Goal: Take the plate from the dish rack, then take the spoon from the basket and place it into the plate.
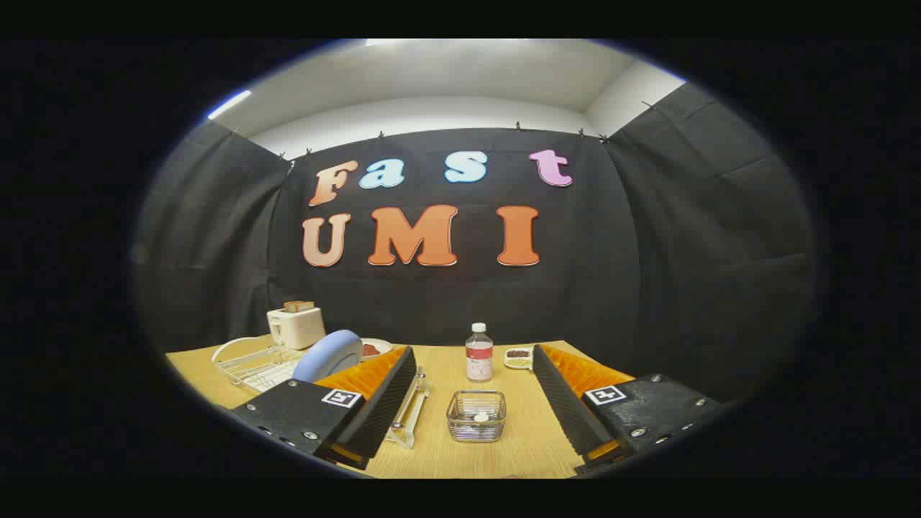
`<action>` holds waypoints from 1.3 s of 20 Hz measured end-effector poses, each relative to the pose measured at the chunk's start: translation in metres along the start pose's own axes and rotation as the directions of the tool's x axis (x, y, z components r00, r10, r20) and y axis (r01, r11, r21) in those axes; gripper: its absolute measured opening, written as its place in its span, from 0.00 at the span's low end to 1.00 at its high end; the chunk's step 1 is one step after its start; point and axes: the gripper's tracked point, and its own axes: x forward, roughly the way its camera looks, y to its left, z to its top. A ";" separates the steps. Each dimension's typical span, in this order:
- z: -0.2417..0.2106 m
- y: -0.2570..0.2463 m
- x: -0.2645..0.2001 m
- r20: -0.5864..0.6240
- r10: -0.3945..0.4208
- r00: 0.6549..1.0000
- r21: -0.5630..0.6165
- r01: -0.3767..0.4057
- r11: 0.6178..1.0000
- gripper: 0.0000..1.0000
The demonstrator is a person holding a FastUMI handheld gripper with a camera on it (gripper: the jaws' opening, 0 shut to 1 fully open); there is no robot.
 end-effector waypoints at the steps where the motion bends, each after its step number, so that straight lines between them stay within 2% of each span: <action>1: 0.000 0.000 0.000 0.001 0.003 1.000 -0.001 -0.003 1.000 0.97; 17: 0.001 0.020 0.011 0.001 0.046 0.999 0.006 -0.047 0.999 0.97; 26: 0.009 0.060 0.023 -0.028 0.159 0.987 0.030 -0.158 0.987 0.97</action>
